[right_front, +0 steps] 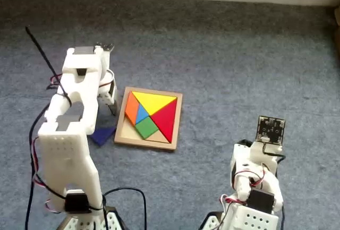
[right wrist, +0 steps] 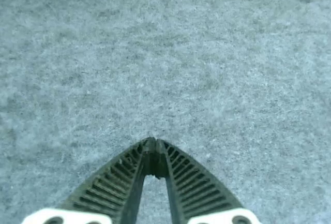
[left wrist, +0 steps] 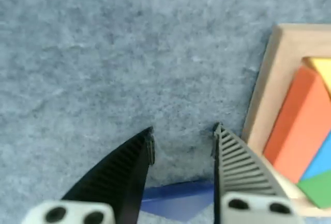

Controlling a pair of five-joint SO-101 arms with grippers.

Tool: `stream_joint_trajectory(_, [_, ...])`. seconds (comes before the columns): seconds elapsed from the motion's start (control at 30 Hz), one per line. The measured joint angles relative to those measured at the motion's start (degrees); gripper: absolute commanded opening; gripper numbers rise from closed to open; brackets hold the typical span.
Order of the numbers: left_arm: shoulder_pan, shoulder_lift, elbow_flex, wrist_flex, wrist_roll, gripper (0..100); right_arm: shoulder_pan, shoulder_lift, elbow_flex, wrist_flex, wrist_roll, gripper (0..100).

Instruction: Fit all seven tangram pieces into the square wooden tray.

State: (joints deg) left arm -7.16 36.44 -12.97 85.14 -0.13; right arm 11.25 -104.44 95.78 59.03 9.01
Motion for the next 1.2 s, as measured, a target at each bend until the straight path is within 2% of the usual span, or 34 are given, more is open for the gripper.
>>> stream_joint_trajectory(0.4, [0.0,-0.1,-1.6,1.9,0.0,20,0.0,0.0,0.0,-0.2,0.0,0.6])
stream_joint_trajectory(0.57, [0.4,-7.8,0.4,1.9,0.4,20,0.0,0.0,0.0,-0.2,0.0,0.6])
stream_joint_trajectory(0.7, [2.9,-15.9,7.9,1.7,0.4,20,0.0,0.0,0.0,-0.2,0.0,0.6])
stream_joint_trajectory(0.8, [5.5,-20.9,14.6,-2.4,0.4,20,0.0,0.0,0.0,-0.2,0.0,0.6])
stream_joint_trajectory(0.97, [5.7,-25.8,24.0,-11.3,0.4,20,0.0,0.0,0.0,-0.2,0.0,0.6])
stream_joint_trajectory(1.2, [5.8,-24.3,26.4,-17.1,0.4,20,0.0,0.0,0.0,-0.2,0.0,0.6])
